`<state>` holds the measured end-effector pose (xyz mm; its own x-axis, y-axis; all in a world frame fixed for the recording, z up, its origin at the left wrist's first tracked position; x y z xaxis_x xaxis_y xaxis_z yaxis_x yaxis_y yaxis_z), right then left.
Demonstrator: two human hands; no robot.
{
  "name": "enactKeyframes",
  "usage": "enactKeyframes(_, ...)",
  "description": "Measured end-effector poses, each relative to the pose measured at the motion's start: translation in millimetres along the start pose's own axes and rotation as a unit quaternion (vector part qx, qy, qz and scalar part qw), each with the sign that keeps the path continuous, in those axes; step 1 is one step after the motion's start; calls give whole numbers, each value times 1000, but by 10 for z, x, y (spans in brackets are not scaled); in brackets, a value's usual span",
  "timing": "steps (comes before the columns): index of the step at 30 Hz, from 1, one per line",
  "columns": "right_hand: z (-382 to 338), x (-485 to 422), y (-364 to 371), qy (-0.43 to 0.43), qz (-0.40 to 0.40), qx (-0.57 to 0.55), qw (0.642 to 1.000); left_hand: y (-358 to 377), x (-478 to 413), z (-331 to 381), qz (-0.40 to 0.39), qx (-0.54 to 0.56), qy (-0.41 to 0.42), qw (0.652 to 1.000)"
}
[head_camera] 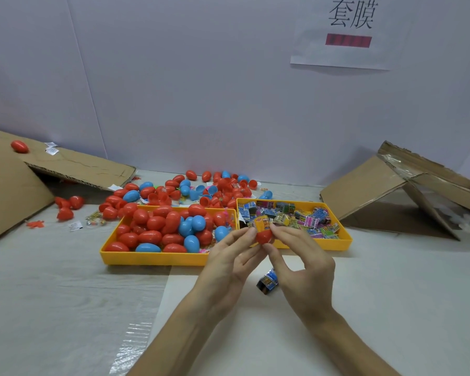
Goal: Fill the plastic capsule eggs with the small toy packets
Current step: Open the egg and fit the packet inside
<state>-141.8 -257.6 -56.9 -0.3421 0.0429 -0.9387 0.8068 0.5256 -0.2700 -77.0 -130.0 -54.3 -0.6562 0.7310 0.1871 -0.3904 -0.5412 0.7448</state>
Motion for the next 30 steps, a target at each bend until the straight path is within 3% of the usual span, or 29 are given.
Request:
enactKeyframes(11,-16,-11,-43,-18,8,16,1000,-17,-22,-36,-4,-3,-24,1000)
enactKeyframes(19,3,-30,-22,20,-9,-23,999,-19,-10,-43,-34,-35,-37,998)
enactKeyframes(30,-11,-36,-54,-13,-6,10,1000,-15,-18,-62,-26,-69,-40,996)
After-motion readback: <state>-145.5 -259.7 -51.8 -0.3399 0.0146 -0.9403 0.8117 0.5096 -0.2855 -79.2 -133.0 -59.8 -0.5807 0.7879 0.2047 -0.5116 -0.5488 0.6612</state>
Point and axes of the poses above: each hand's wrist, its own x-axis away from the middle knuckle, its own y-axis out of the palm, z = x × y, the point moved 3 cm from there along -x, towards the middle knuckle, and after that the axes turned 13 degrees about -y, right-handed, at the moved point
